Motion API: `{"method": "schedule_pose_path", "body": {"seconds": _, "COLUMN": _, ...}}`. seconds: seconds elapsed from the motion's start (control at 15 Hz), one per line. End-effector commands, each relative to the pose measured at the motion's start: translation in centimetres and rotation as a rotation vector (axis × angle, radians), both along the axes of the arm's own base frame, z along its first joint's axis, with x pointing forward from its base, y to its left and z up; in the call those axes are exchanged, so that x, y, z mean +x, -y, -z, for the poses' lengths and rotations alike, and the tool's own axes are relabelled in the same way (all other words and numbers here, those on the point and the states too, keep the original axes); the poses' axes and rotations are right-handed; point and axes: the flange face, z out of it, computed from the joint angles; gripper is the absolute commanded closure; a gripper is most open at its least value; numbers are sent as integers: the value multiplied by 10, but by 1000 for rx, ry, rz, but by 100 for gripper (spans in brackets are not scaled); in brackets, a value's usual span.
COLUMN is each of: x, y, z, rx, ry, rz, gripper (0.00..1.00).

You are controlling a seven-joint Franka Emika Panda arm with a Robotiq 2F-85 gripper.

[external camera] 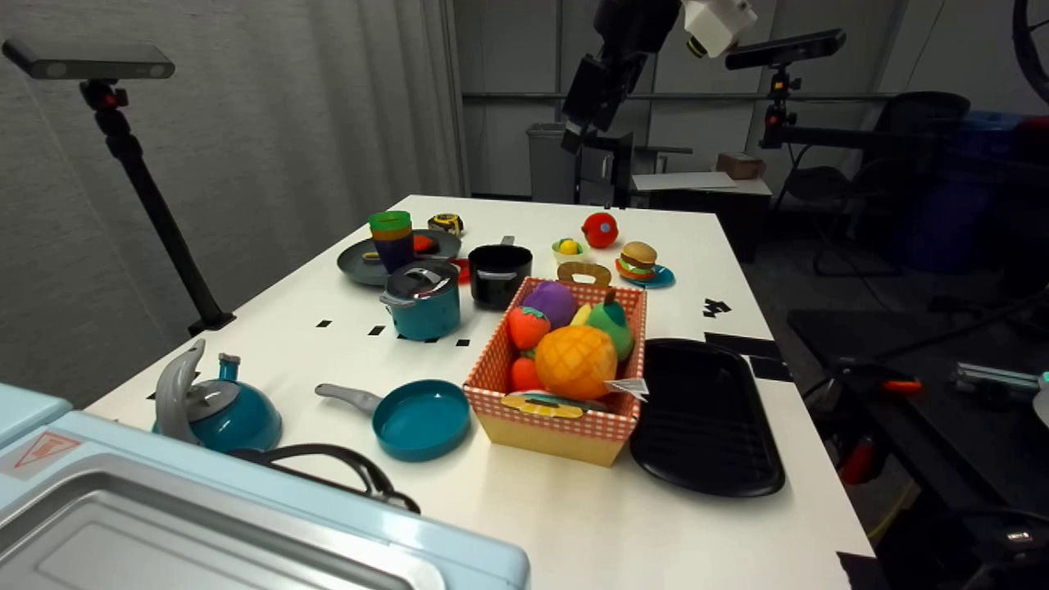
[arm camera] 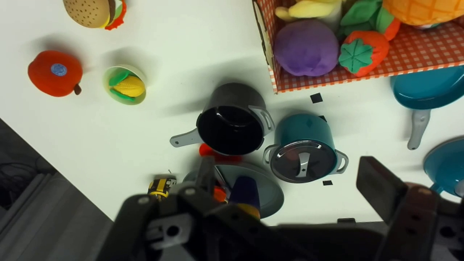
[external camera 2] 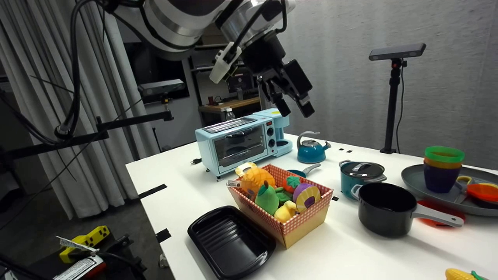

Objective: Pick the lid from the blue pot and put it on the black pot

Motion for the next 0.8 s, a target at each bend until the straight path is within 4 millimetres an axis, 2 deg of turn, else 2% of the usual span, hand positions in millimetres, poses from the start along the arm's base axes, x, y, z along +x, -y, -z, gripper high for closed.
{"method": "schedule_pose_path", "body": {"seconds": 0.0, "x": 0, "y": 1, "z": -1, "rx": 1, "ry": -1, "rz": -1, "gripper": 0}}
{"method": "schedule_pose_path", "body": {"seconds": 0.27, "x": 23, "y": 8, "z": 7, "rx": -23, "ry": 40, "rz": 37, "gripper": 0}}
{"method": "schedule_pose_path", "body": {"seconds": 0.4, "x": 43, "y": 10, "z": 17, "rx": -22, "ry": 41, "rz": 37, "gripper": 0}}
{"method": "schedule_pose_path", "body": {"seconds": 0.73, "x": 108, "y": 13, "z": 49, "rx": -21, "ry": 38, "rz": 47, "gripper": 0}}
